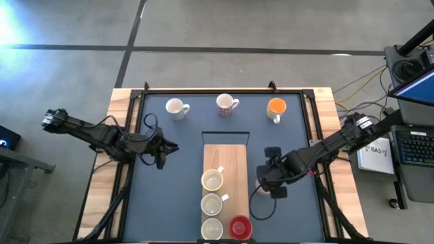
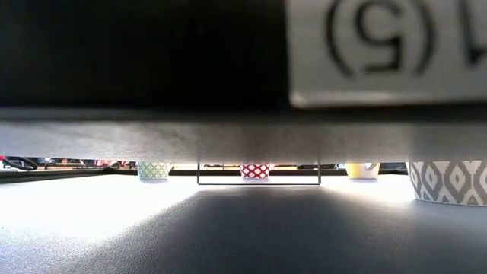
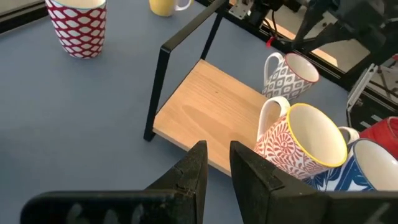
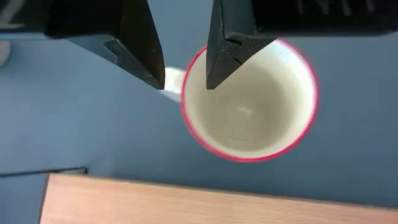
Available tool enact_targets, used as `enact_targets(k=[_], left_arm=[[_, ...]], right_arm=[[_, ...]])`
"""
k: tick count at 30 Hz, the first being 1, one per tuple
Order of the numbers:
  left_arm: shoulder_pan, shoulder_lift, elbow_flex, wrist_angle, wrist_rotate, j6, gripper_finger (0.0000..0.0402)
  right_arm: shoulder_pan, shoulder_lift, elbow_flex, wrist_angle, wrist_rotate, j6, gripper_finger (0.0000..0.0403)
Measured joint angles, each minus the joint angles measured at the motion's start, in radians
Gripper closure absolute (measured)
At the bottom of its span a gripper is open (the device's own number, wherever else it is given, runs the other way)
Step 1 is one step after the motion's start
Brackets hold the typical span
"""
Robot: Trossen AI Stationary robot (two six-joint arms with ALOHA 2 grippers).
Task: Place coffee mugs
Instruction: Put the red and gray mug on the shelf
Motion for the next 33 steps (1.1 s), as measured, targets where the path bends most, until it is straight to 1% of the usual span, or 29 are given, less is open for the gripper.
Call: enact_targets(k=[4, 10, 14, 19, 21, 23, 25, 28, 29, 33], left_arm=[[0.000, 0.001, 0.000, 0.001, -0.022, -0.020, 0.0350], [0.000, 0.001, 0.000, 0.001, -0.023, -0.023, 0.0350], [0.000, 0.001, 0.000, 0.001, -0.023, -0.023, 0.0350], [0.000, 0.001, 0.000, 0.000, -0.023, -0.020, 0.0350], [0.000, 0.001, 0.000, 0.000, -0.023, -0.020, 0.0350], [0.000, 0.001, 0.000, 0.000, -0.023, -0.020, 0.0350], [0.000, 0.001, 0.000, -0.001, -0.023, -0.020, 0.0350], [0.000, 0.001, 0.000, 0.000, -0.023, -0.020, 0.0350], [0.000, 0.001, 0.000, 0.000, -0.023, -0.020, 0.0350], [0.000, 0.001, 0.000, -0.001, -0.023, -0.020, 0.0350]], right_arm=[[-0.028, 0.028, 0.000, 0.030, 0.003, -0.091, 0.0282], [-0.055, 0.071, 0.000, 0.048, -0.010, -0.173, 0.0262], [-0.055, 0.102, 0.000, 0.050, -0.059, -0.229, 0.0260], [-0.055, 0.156, 0.000, 0.057, -0.052, -0.280, 0.0262], [-0.056, 0.183, 0.000, 0.057, -0.053, -0.290, 0.0272], [-0.055, 0.205, 0.000, 0.060, -0.059, -0.289, 0.0291], [-0.055, 0.224, 0.004, 0.057, -0.086, -0.281, 0.0319], [-0.056, 0.239, 0.011, 0.058, -0.139, -0.251, 0.0370], [-0.056, 0.240, 0.014, 0.053, -0.153, -0.241, 0.0381], [-0.055, 0.233, 0.025, 0.051, -0.170, -0.151, 0.0386]])
